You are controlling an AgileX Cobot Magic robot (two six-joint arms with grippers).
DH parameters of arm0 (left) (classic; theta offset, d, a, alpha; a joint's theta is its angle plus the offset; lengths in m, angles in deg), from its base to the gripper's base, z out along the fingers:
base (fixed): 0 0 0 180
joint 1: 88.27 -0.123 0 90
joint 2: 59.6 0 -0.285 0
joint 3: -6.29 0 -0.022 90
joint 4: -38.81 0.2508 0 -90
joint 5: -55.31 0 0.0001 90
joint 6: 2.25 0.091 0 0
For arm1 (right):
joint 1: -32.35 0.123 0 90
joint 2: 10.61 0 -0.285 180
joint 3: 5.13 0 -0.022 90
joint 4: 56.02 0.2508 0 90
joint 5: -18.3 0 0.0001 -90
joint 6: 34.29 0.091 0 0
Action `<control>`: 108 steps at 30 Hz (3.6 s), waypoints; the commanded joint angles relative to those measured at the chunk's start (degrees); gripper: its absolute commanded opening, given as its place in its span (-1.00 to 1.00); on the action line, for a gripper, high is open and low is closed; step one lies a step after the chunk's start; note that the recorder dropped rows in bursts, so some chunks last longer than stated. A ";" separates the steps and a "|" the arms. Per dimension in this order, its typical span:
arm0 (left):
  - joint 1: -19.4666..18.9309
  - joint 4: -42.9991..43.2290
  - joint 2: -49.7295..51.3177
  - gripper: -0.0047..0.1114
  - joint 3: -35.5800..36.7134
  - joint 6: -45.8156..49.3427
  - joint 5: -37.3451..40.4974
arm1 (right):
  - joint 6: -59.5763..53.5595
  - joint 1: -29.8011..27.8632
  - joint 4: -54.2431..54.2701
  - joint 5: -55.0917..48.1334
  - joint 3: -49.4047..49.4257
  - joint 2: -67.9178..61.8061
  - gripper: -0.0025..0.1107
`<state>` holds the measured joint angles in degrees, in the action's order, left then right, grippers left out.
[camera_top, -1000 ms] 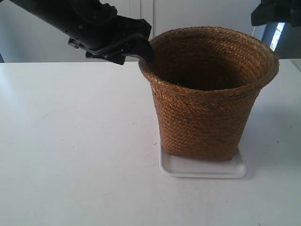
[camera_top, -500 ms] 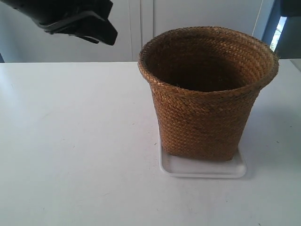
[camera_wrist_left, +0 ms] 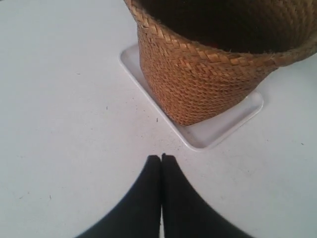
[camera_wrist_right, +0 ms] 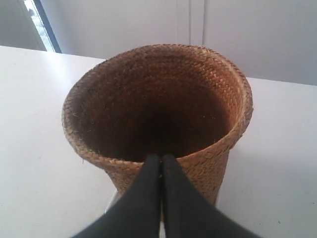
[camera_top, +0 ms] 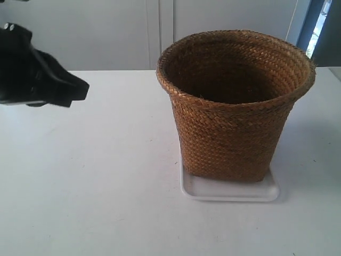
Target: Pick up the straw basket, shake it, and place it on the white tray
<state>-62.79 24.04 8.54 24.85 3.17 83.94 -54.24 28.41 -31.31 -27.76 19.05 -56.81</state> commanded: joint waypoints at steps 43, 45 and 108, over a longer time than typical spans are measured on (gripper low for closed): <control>-24.84 2.32 -39.36 -0.92 22.89 2.60 2.95 | 2.42 -0.08 1.12 -9.18 4.35 5.61 -0.96; -25.37 2.74 -44.49 -0.92 24.07 2.60 2.90 | 2.42 -0.08 1.12 -9.18 4.35 5.61 -0.96; -25.37 16.35 -60.35 -0.92 58.66 -23.40 -12.69 | 2.14 -0.08 1.12 -9.20 4.35 5.72 -0.96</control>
<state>-88.17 41.14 -51.55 83.23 -20.36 71.45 -51.88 28.41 -30.30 -37.25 23.13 -51.60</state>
